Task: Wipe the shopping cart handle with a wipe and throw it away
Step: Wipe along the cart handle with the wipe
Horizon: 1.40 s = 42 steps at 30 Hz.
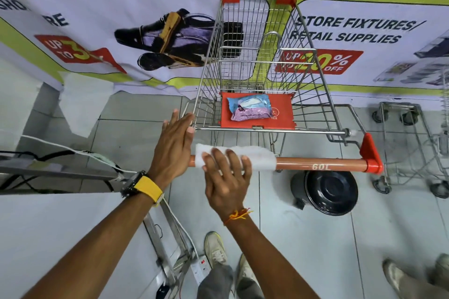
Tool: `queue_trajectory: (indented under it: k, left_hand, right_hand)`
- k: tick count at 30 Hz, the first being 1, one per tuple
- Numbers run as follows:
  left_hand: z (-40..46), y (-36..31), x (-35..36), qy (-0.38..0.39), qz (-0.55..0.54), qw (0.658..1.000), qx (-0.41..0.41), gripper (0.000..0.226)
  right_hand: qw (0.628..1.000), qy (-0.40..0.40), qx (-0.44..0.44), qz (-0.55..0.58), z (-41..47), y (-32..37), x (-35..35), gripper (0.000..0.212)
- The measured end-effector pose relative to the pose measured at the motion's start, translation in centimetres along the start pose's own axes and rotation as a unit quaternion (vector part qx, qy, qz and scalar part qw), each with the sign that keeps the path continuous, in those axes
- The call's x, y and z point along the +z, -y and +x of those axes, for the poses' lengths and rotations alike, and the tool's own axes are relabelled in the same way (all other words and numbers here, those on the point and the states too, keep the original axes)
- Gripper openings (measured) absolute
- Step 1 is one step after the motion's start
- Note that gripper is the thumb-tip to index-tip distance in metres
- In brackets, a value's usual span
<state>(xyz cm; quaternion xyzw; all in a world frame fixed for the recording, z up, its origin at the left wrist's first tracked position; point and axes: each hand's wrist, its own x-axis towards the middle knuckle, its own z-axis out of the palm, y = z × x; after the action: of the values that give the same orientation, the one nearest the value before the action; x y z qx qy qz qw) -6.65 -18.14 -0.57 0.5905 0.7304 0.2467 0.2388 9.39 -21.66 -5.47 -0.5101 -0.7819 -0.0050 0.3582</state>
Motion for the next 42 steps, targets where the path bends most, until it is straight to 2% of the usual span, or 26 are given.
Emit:
queue_trajectory:
  k: [5,8,18,21,24,26,33,38,42]
  left_hand:
    - [0.2,1.1,-0.6,0.009,-0.008,1.0,0.004,0.054]
    - [0.3,1.3,-0.8,0.01,0.005,1.0,0.013,0.054]
    - [0.9,1.3,-1.2,-0.001,0.06,0.998,0.035,0.055]
    - [1.2,1.1,-1.1,-0.001,0.066,0.997,0.033,0.057]
    - [1.4,0.9,-0.9,-0.01,0.08,0.996,0.031,0.059]
    - [1.3,0.9,-0.9,-0.015,0.092,0.995,0.031,0.059]
    - [1.1,0.5,-1.1,-0.022,0.074,0.997,0.016,0.07]
    - [1.3,1.5,-1.3,-0.021,0.066,0.998,0.011,0.076]
    - [1.4,2.0,-1.8,-0.013,0.072,0.997,0.015,0.074]
  right_hand:
    - [1.0,0.023,-0.007,0.007,0.5,1.3,0.3,0.029]
    - [0.999,0.023,-0.029,-0.003,0.7,-0.9,-1.0,0.029]
    - [0.996,-0.038,0.009,-0.082,0.0,-20.0,-11.4,0.031]
    - [0.993,-0.06,0.026,-0.098,0.3,-21.7,-12.0,0.028]
    - [0.989,-0.087,0.076,-0.087,0.3,-19.9,-10.3,0.031]
    - [0.991,-0.087,0.074,-0.072,0.0,-18.1,-9.0,0.03]
    - [0.999,-0.028,0.027,-0.005,0.7,-6.6,-2.8,0.029]
    - [0.997,0.019,0.048,0.057,1.7,2.1,0.4,0.025]
    - [0.998,0.044,-0.008,0.036,1.8,0.2,-1.0,0.026]
